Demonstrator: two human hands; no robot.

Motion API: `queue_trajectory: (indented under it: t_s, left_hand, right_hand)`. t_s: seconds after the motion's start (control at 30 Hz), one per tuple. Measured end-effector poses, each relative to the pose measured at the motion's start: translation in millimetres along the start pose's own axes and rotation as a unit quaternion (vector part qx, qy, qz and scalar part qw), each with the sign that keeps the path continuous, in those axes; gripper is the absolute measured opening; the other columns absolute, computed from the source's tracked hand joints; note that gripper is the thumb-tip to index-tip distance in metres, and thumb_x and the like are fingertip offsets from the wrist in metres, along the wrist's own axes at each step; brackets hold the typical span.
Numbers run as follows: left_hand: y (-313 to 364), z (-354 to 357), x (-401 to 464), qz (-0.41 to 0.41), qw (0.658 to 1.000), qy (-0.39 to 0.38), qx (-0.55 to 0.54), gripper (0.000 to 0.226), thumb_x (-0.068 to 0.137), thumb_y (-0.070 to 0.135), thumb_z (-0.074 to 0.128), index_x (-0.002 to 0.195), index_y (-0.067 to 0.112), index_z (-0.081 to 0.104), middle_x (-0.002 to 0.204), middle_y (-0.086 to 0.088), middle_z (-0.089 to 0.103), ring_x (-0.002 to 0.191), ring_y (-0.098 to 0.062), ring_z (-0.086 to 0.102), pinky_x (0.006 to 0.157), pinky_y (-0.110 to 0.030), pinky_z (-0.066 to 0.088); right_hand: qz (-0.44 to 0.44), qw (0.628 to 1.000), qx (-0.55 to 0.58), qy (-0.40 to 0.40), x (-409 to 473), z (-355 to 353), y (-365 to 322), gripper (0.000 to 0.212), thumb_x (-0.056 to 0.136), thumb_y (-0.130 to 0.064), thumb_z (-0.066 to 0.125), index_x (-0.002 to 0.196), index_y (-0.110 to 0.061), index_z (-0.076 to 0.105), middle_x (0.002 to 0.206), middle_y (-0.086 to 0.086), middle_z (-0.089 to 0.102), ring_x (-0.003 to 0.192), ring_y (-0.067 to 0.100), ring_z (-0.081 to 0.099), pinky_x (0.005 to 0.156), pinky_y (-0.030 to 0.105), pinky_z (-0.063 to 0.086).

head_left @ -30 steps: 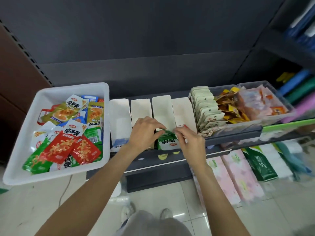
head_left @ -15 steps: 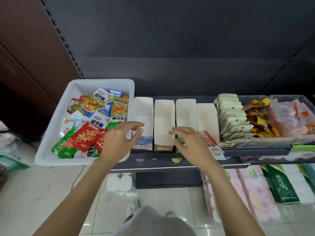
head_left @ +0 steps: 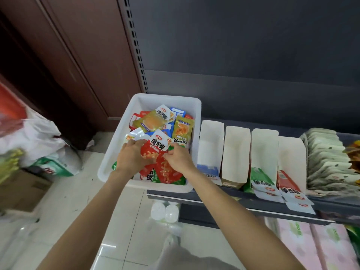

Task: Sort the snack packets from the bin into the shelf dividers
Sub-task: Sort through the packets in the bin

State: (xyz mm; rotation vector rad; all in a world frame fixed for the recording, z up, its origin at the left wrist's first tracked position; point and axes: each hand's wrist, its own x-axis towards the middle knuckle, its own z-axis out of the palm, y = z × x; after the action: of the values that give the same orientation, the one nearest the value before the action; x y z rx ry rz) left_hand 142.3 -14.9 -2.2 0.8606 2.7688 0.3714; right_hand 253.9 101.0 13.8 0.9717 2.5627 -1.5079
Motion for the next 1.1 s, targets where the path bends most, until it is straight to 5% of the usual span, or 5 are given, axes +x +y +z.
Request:
queue_trajectory:
  t_s: [0.3,0.47,0.77,0.93,1.1]
  left_hand:
    - [9,-24,-16,0.111,0.968,0.004,-0.224,0.033,0.080,0.022,0.073,0.111,0.021,0.062,0.102,0.008,0.064,0.086,-0.006,0.059,0.072,-0.011,0.047]
    - [54,-47,-48,0.170,0.902,-0.056,-0.394,0.026,0.070,0.033,0.070,0.093,0.043,0.064,0.095,0.019,0.069,0.092,-0.008,0.066,0.075,-0.026,0.057]
    - [200,1,-81,0.440,0.854,-0.066,-0.271,0.020,0.080,0.021,0.073,0.100,0.020,0.070,0.094,0.012,0.069,0.088,-0.002,0.062,0.075,-0.017,0.052]
    - [276,46,-98,0.444,0.863,-0.002,-0.240,0.019,0.082,0.034,0.068,0.097,0.022,0.070,0.092,0.007,0.071,0.083,-0.011,0.062,0.071,-0.031,0.052]
    - [304,90,-102,0.382,0.906,-0.010,-0.183,0.026,0.091,0.033,0.058,0.115,0.024,0.063,0.118,0.003,0.062,0.111,-0.016,0.051,0.091,-0.028,0.042]
  right_hand:
    - [0.035,0.962,0.266,0.040,-2,-6,0,0.065,0.091,-0.026,0.061,0.144,-0.019,0.025,0.124,0.000,0.056,0.106,0.011,0.057,0.097,0.039,0.048]
    - [-0.076,0.960,0.201,0.177,-56,-64,29,0.032,0.088,-0.025,0.065,0.115,-0.025,0.047,0.112,-0.004,0.049,0.094,-0.001,0.052,0.070,0.008,0.046]
    - [-0.108,0.915,0.273,0.276,-184,-158,126,0.014,0.084,-0.019,0.059,0.089,-0.023,0.071,0.087,-0.011,0.071,0.082,0.006,0.066,0.071,0.025,0.057]
    - [-0.063,0.841,0.159,0.514,-223,-173,169,0.013,0.090,-0.027,0.062,0.080,-0.034,0.069,0.072,-0.020,0.068,0.071,0.006,0.066,0.064,0.012,0.050]
    - [-0.063,0.789,-0.087,0.605,-230,-186,214,0.023,0.090,-0.014,0.056,0.096,0.001,0.071,0.081,0.012,0.071,0.068,0.016,0.062,0.067,0.012,0.044]
